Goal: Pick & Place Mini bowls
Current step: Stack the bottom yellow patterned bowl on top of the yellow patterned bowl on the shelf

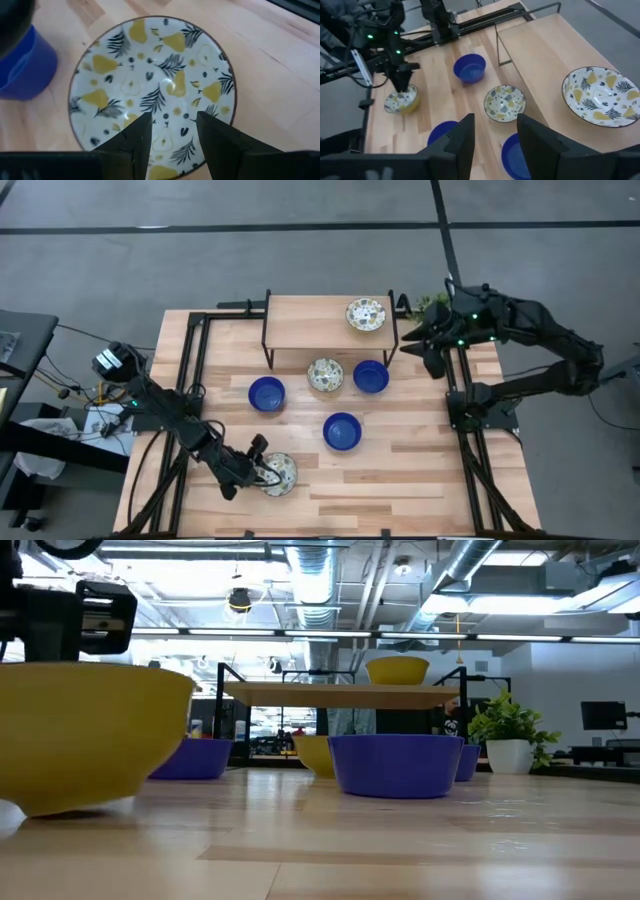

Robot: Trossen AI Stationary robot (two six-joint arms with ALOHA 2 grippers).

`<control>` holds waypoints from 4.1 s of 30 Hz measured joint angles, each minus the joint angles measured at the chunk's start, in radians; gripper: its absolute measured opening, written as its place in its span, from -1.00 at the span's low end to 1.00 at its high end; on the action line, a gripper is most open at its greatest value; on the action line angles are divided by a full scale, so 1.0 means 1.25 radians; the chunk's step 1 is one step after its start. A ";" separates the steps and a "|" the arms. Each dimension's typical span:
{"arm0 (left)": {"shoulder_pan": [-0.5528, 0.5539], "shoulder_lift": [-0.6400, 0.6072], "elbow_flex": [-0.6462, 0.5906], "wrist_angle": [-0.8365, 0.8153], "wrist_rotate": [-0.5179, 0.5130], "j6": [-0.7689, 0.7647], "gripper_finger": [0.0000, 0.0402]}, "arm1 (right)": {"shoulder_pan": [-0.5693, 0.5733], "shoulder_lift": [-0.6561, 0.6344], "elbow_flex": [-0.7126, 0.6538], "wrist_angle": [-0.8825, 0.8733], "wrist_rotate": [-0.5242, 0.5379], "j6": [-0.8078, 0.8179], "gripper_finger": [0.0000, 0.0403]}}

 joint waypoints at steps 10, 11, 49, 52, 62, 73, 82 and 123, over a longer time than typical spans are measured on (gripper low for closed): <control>-0.002 -0.049 0.017 0.000 -0.006 -0.001 -0.23 | 0.004 0.022 0.000 -0.002 0.001 -0.015 -0.34; -0.007 -0.054 0.017 0.000 -0.009 -0.006 -0.23 | 0.004 0.023 0.000 -0.006 0.001 -0.014 -0.35; -0.044 0.068 0.017 -0.012 -0.067 0.057 -0.23 | 0.078 0.021 0.000 -0.042 0.002 0.000 -0.37; -0.044 0.084 0.017 -0.006 -0.066 0.057 -0.23 | 0.078 0.021 0.000 -0.042 0.002 0.000 -0.37; -0.044 0.065 0.017 0.029 -0.066 0.057 -0.23 | 0.078 0.021 -0.001 -0.042 0.002 0.000 -0.37; -0.044 0.061 0.017 0.033 -0.057 0.057 -0.43 | 0.078 0.021 -0.001 -0.042 0.001 0.000 -0.37; -0.044 0.061 0.017 0.036 -0.060 0.056 -0.92 | 0.078 0.021 -0.001 -0.042 -0.002 0.011 -0.37; 0.158 -0.097 0.133 -0.165 -0.063 0.246 -0.95 | 0.272 0.508 -0.001 0.400 0.184 0.131 -0.37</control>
